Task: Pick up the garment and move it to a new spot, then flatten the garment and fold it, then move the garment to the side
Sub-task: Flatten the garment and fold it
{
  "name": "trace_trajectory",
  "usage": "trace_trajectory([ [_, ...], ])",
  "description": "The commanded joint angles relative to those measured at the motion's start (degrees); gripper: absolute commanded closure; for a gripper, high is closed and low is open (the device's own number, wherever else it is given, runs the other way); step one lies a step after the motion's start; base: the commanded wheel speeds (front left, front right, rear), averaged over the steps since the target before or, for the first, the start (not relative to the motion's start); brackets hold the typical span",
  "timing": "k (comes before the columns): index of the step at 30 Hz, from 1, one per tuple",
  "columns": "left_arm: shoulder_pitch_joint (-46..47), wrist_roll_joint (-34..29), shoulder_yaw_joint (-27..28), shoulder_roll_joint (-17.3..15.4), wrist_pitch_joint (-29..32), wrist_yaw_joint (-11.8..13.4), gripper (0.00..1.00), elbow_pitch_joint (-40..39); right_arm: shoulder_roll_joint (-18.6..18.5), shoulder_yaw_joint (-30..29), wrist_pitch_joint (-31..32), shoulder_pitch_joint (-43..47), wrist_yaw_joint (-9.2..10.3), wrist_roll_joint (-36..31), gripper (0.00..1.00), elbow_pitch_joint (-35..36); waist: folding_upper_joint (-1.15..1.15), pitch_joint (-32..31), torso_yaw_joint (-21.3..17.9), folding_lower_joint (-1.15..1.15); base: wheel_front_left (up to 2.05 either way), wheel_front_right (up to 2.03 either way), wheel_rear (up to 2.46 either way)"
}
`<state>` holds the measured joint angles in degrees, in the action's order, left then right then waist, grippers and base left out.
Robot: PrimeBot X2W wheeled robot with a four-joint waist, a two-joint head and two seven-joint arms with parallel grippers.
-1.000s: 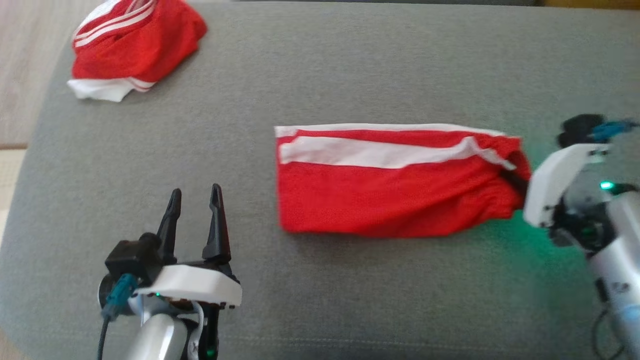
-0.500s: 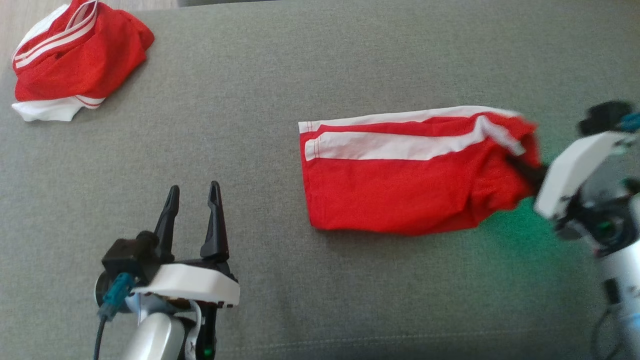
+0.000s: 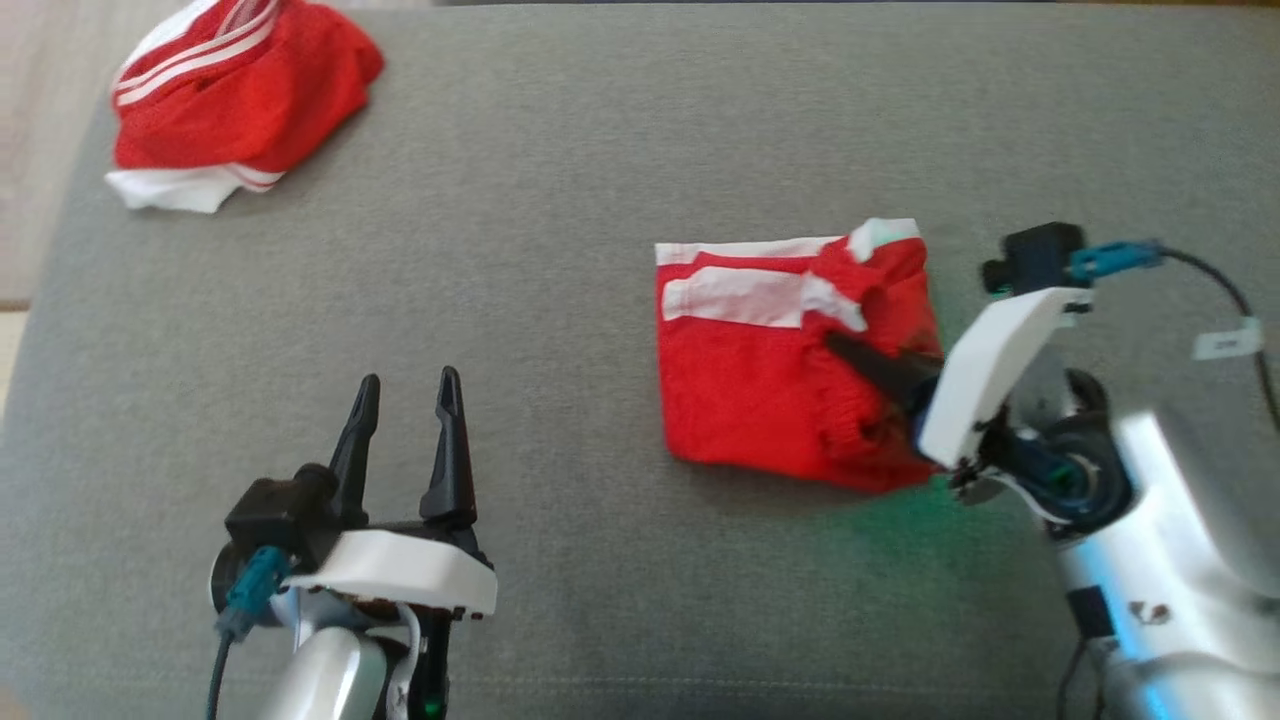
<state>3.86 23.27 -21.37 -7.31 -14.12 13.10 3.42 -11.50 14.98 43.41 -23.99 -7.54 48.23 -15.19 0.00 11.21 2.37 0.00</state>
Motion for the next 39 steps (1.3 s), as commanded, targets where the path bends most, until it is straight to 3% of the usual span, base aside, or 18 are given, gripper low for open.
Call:
trace_trajectory([
  [1, 2.3, 0.1, 1.9, -0.3, -0.2, -0.1, 0.00, -1.6, 0.8, 1.3, 0.3, -1.8, 0.05, -0.5, 1.00, 2.4, 0.00, 0.1, 1.1, 0.00, 0.00, 0.00, 0.00],
  [10, 2.9, 0.6, 1.5, 0.9, -0.6, -0.7, 0.00, -0.5, 4.7, 2.5, -2.8, -5.5, 0.05, -6.2, 1.00, -3.2, 0.00, 0.7, 4.7, 0.00, 0.00, 0.00, 0.00],
  [11, 3.0, 0.6, 1.5, 1.0, -0.6, -0.7, 0.00, -0.4, 5.1, 2.4, -3.4, -6.0, 0.05, -6.9, 0.85, -4.1, 0.00, 0.8, 4.9, 0.00, 0.00, 0.00, 0.00],
  [13, 3.0, 0.6, 1.6, 1.3, -0.7, -0.8, 0.00, -0.1, 6.2, 2.4, -4.6, -7.3, 0.05, -8.2, 0.11, -6.6, 0.00, 0.8, 5.5, 0.00, 0.00, 0.00, 0.00],
  [14, 3.0, 0.6, 1.6, 1.3, -0.7, -0.9, 0.00, 0.0, 6.5, 2.5, -4.9, -7.6, 0.05, -8.5, 0.00, -7.3, 0.00, 0.7, 5.6, 0.00, 0.00, 0.00, 0.00],
  [26, 2.3, 0.1, 2.4, 1.5, -0.8, -1.1, 0.00, 0.1, 8.3, 2.6, -16.0, -10.1, 0.05, -6.6, 0.00, -5.1, 0.00, -0.9, 4.0, 0.00, 0.00, 0.00, 0.00],
  [34, 2.9, -1.1, 3.8, 1.6, -0.9, -1.1, 0.00, -0.9, 5.5, 0.5, -31.6, -9.5, 0.05, -19.3, 0.00, -3.3, 0.00, -2.9, 1.7, 0.00, 0.00, 0.00, 0.00],
  [39, 2.5, -3.0, 5.6, 1.7, -0.9, -1.1, 0.00, -1.3, 6.1, -2.3, -40.4, -5.3, 0.05, -24.3, 0.00, -2.0, 0.00, -4.8, 0.1, 0.00, 0.00, 0.00, 0.00],
])
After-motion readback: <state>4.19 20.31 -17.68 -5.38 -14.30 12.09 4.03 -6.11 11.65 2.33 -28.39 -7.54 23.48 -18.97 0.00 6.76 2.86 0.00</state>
